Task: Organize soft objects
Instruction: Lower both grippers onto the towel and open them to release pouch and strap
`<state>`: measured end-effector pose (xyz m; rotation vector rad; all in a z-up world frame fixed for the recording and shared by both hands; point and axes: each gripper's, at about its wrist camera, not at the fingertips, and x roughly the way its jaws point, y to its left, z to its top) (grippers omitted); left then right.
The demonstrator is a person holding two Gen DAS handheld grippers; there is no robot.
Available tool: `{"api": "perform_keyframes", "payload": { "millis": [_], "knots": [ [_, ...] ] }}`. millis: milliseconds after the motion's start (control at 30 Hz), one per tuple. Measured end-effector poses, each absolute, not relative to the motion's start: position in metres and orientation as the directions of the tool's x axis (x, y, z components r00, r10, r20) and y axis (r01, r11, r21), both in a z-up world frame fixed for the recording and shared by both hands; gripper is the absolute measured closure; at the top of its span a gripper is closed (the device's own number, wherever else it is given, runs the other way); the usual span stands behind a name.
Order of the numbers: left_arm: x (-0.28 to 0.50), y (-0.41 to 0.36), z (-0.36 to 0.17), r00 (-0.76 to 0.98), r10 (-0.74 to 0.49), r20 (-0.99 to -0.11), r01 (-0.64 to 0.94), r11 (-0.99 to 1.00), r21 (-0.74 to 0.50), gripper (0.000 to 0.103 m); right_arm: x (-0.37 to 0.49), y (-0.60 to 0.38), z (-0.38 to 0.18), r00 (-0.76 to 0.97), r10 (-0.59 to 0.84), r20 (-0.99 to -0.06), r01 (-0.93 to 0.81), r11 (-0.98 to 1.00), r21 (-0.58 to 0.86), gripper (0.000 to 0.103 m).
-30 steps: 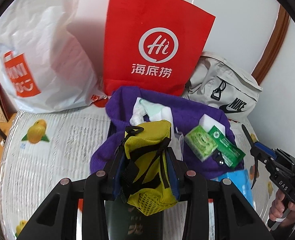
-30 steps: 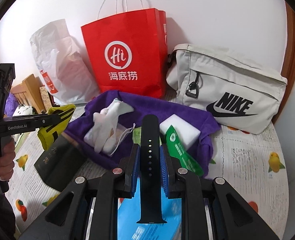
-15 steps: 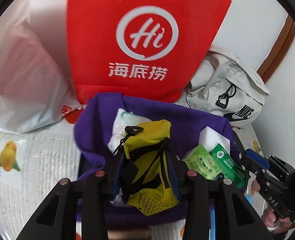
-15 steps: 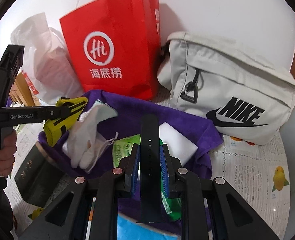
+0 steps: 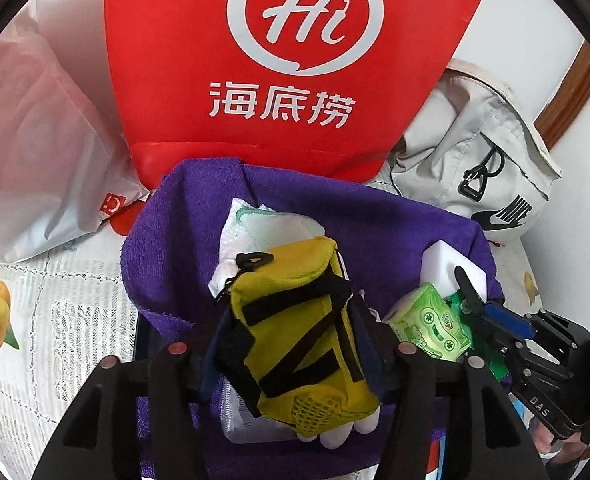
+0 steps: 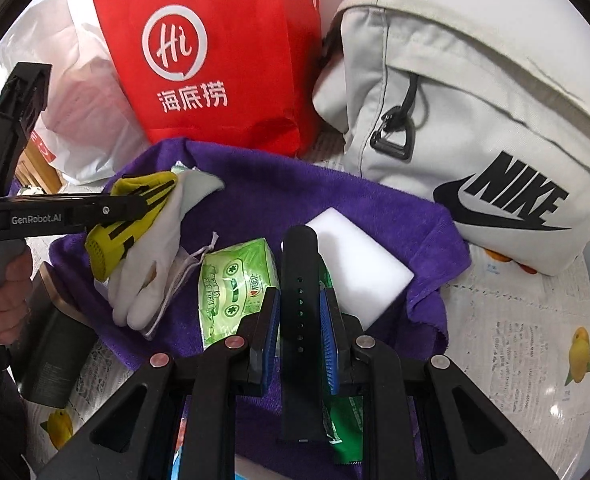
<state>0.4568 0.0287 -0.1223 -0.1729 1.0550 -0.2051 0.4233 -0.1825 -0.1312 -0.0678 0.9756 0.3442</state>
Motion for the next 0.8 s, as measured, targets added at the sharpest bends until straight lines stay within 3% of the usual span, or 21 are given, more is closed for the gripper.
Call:
{"api": "perform_keyframes", "payload": {
  "millis": [200, 333, 500, 567, 800],
  "knots": [
    [0.457, 0.028, -0.124, 0.463, -0.246, -0.852, 0.091, 0.969, -0.23, 0.035, 0.429, -0.179, -0.136, 0.487, 0.262, -0.833, -0.318, 0.942, 0.111, 0.081],
    [0.453, 0.028, -0.122, 0.456, -0.249, -0.855, 0.101, 0.968, -0.229, 0.028, 0.425, -0.177, -0.132, 0.485, 0.28, -0.829, -0.329, 0.936, 0.124, 0.061],
    [0.442, 0.031, -0.109, 0.489, -0.25, -0.836, 0.098, 0.968, -0.232, 0.016, 0.415, -0.175, -0.12, 0.509, 0.27, -0.817, -0.332, 0.938, 0.103, 0.054],
    [0.437, 0.034, -0.1, 0.509, -0.243, -0.826, 0.097, 0.97, -0.225, 0.01, 0.409, -0.175, -0.113, 0.522, 0.272, -0.808, -0.33, 0.938, 0.103, 0.053],
    [0.414, 0.037, -0.073, 0.539, -0.206, -0.816, 0.088, 0.978, -0.189, 0.01, 0.387, -0.179, -0.092, 0.547, 0.267, -0.793, -0.311, 0.945, 0.103, 0.053]
  ]
}}
